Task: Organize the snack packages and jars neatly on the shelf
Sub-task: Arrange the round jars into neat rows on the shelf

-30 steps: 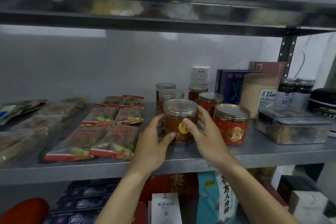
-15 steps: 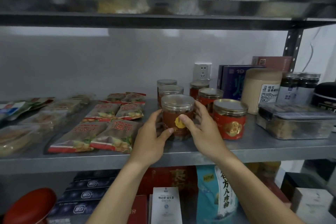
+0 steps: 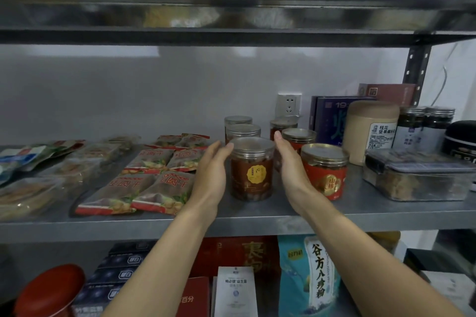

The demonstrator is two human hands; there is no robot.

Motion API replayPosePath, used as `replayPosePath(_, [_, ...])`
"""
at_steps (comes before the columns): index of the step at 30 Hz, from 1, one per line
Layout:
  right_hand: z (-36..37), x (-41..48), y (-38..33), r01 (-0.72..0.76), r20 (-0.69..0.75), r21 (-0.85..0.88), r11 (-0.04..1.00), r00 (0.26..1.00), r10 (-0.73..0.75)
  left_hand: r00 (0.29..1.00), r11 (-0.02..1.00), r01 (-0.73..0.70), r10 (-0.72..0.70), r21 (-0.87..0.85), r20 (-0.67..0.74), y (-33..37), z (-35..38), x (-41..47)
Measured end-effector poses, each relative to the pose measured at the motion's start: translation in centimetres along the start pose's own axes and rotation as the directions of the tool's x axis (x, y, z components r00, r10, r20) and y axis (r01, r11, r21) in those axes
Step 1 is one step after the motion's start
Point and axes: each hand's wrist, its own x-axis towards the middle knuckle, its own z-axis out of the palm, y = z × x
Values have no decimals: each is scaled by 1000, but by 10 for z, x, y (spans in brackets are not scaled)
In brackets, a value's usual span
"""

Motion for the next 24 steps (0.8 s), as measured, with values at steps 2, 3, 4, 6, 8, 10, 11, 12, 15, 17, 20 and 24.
replayPosePath(2, [5, 11, 3, -101, 29, 120, 988, 995, 99, 999, 999, 37, -37, -34, 2, 0, 7, 5])
replayPosePath(3, [7, 15, 4, -130, 48, 171, 977, 991, 124, 998, 997, 56, -55, -54, 19, -2, 9, 7])
replayPosePath(4, [9, 17, 2, -140, 60, 195, 971, 990, 130, 997, 995, 65, -62, -74, 38, -3, 10, 9])
replayPosePath(6, [12, 21, 0, -134, 65, 215, 967, 990, 123, 994, 989, 96, -88, -116, 72, -3, 13, 12])
replayPosePath(8, [14, 27, 2, -130, 70, 241, 962, 991, 116, 991, 988, 97, -84, -124, 105, 0, 14, 12])
replayPosePath(10, [15, 28, 4, -132, 88, 256, 958, 990, 113, 986, 987, 111, -95, -118, 134, -4, 16, 18])
replayPosePath(11, [15, 29, 5, -135, 95, 254, 958, 989, 114, 985, 986, 120, -103, -117, 136, -7, 16, 23])
replayPosePath(12, [15, 30, 6, -140, 99, 258, 956, 988, 118, 983, 985, 135, -119, -108, 141, -8, 16, 25])
replayPosePath(15, [15, 31, 8, -157, 114, 292, 943, 985, 128, 979, 986, 138, -122, -95, 162, -10, 17, 26])
replayPosePath(17, [15, 31, 7, -157, 119, 291, 944, 985, 127, 979, 988, 124, -107, -88, 171, -10, 18, 25])
replayPosePath(20, [16, 30, 7, -143, 120, 286, 948, 986, 113, 975, 990, 120, -102, -80, 198, -8, 18, 23])
replayPosePath(24, [15, 28, 6, -137, 130, 285, 949, 986, 103, 970, 995, 89, -77, -46, 231, -10, 14, 22])
